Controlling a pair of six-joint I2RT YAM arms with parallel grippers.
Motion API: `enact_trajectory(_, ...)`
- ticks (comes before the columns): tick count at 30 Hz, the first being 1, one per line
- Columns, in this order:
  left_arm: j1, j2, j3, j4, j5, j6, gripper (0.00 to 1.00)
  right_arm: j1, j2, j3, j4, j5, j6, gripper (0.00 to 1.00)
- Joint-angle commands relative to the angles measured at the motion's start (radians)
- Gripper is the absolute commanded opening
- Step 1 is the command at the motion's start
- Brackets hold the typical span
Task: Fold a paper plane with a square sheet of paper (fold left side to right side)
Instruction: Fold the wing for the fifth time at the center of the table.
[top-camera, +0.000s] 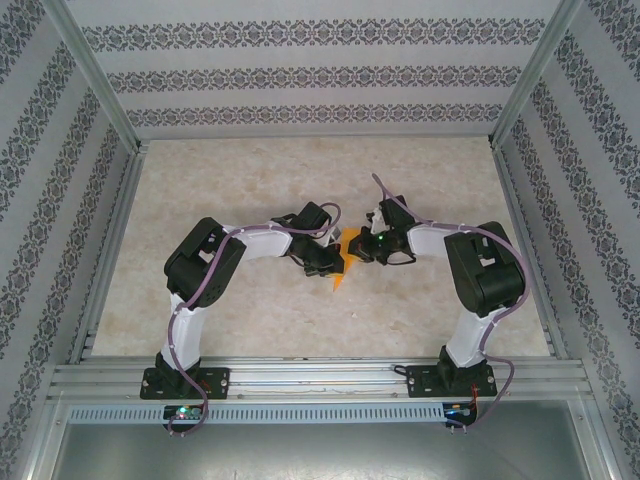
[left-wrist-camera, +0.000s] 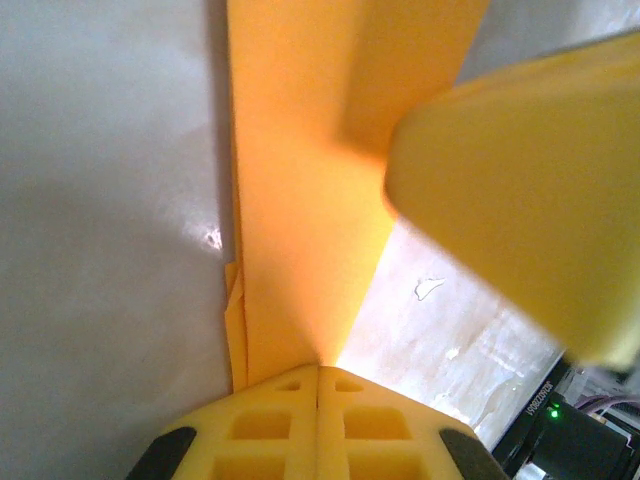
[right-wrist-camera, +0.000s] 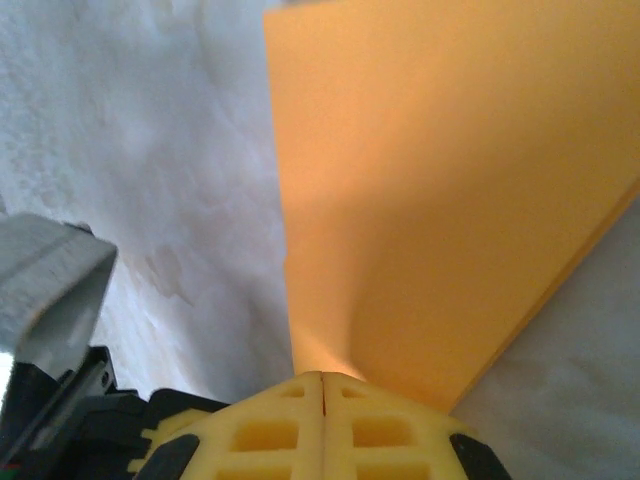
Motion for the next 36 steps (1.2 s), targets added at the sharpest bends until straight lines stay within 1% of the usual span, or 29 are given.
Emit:
enact_trajectory(1, 0.000, 0.045, -0.013, -0.131, -0.088, 0.026, 0.00, -0.023, 0.011, 0.036, 0.004, 0.017, 0.001, 0.00)
enact_trajectory(7, 0.000, 0.030, 0.012, -0.125, -0.075, 0.016, 0.00, -0.035, 0.045, 0.018, -0.012, 0.058, -0.017, 0.00)
enact_trajectory(13, 0.000, 0.001, 0.086, -0.138, -0.043, 0.005, 0.00, -0.050, 0.095, -0.004, -0.023, 0.073, -0.048, 0.00)
enact_trajectory(19, -0.001, -0.036, 0.141, -0.138, 0.000, -0.006, 0.00, -0.052, 0.102, -0.017, -0.053, 0.100, -0.064, 0.00)
enact_trajectory(26, -0.002, 0.020, 0.194, -0.129, 0.039, -0.005, 0.00, -0.052, 0.108, -0.014, -0.057, 0.100, -0.067, 0.00)
enact_trajectory(36, -0.012, 0.058, 0.187, -0.129, 0.062, 0.011, 0.00, -0.051, 0.132, -0.006, -0.073, 0.111, -0.078, 0.00)
